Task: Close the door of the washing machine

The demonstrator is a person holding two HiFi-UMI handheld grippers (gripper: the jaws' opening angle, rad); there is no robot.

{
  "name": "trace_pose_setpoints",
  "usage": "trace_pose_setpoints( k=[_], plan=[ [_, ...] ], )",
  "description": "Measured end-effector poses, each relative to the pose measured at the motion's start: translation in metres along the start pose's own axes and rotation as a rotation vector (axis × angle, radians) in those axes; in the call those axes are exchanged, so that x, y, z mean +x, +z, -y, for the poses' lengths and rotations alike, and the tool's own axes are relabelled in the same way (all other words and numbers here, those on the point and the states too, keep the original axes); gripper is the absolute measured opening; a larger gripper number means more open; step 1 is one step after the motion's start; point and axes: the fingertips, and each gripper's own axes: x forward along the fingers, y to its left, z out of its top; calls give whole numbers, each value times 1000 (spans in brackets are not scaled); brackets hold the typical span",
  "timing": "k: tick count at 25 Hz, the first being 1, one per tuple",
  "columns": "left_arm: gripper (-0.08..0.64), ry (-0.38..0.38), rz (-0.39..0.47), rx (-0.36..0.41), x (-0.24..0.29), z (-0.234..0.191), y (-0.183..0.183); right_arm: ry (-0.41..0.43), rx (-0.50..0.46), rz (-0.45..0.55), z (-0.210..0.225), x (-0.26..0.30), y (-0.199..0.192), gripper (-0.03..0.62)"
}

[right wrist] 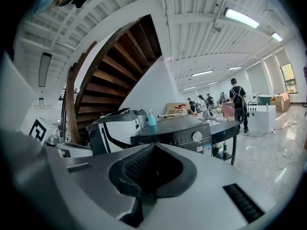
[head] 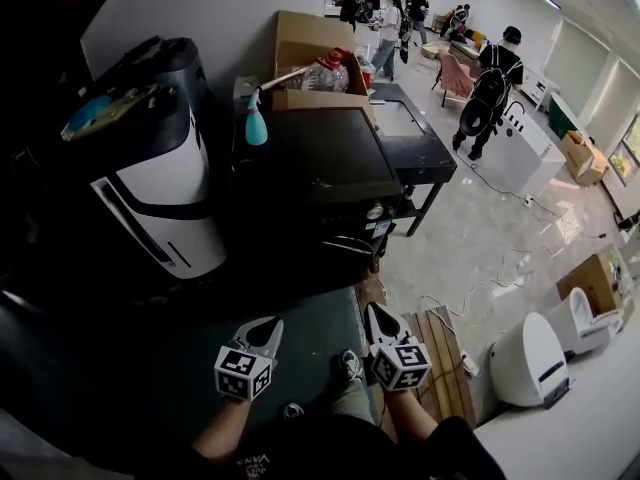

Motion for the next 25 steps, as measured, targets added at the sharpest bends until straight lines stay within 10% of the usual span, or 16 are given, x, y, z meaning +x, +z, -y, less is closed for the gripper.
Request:
trace_pose_setpoints(
  k=[25],
  plan=[
    [11, -18, 53, 34, -47, 29, -18, -5, 17, 41, -45, -58, -7, -2]
  ],
)
